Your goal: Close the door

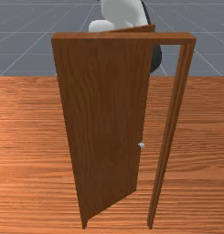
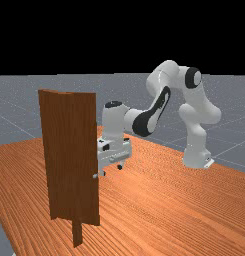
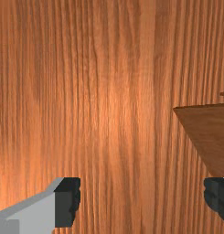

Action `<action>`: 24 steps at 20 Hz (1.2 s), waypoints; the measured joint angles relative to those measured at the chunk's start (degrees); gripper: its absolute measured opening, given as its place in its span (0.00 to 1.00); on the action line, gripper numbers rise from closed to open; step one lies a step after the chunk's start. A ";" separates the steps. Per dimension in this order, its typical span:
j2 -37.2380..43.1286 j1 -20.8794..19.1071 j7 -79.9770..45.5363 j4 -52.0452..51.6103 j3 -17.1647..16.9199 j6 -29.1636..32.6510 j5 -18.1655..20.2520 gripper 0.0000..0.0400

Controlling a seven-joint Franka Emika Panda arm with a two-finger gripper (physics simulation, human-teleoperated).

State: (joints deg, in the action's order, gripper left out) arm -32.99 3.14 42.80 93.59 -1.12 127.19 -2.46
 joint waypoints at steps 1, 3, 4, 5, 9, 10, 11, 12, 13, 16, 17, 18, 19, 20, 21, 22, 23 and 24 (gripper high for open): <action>-0.01 -0.57 6.17 0.05 1.45 0.32 -0.96 1.00; -0.54 0.62 9.25 -0.78 3.06 0.12 -2.07 1.00; -1.01 2.25 6.48 -1.62 3.17 -0.32 -2.23 1.00; -1.71 3.45 6.98 -2.78 3.96 -0.79 -2.80 1.00; -3.05 9.14 -12.86 -5.29 1.56 -2.84 -0.96 1.00; -2.71 8.95 -14.03 -4.71 1.16 -2.65 -0.58 1.00; -2.25 9.22 -22.11 -3.91 -0.79 -2.73 1.10 1.00; -1.59 7.75 -20.69 -2.78 -1.24 -2.17 1.40 1.00; -1.17 6.50 -22.73 -2.02 -2.48 -1.96 2.39 1.00; -0.27 0.09 -4.84 -0.55 -1.36 -0.50 1.08 1.00; -0.18 -1.69 -0.16 -0.38 -0.16 -0.26 2.26 1.00; -0.04 -2.34 7.90 -0.07 0.93 0.28 -0.37 1.00; -0.07 -1.80 7.59 -0.12 1.16 0.28 -0.58 1.00; -0.17 -1.76 11.92 -0.22 2.48 0.41 -1.39 1.00; -0.38 -0.76 11.74 -0.58 3.00 0.27 -1.76 1.00; -0.63 0.63 8.86 -1.08 2.94 -0.04 -1.82 1.00; -0.92 2.44 2.65 -1.61 2.16 -0.53 -1.39 1.00; -1.11 3.06 2.37 -1.94 2.42 -0.69 -1.54 1.00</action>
State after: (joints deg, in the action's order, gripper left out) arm -34.10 6.19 45.17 91.65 1.31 126.50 -4.00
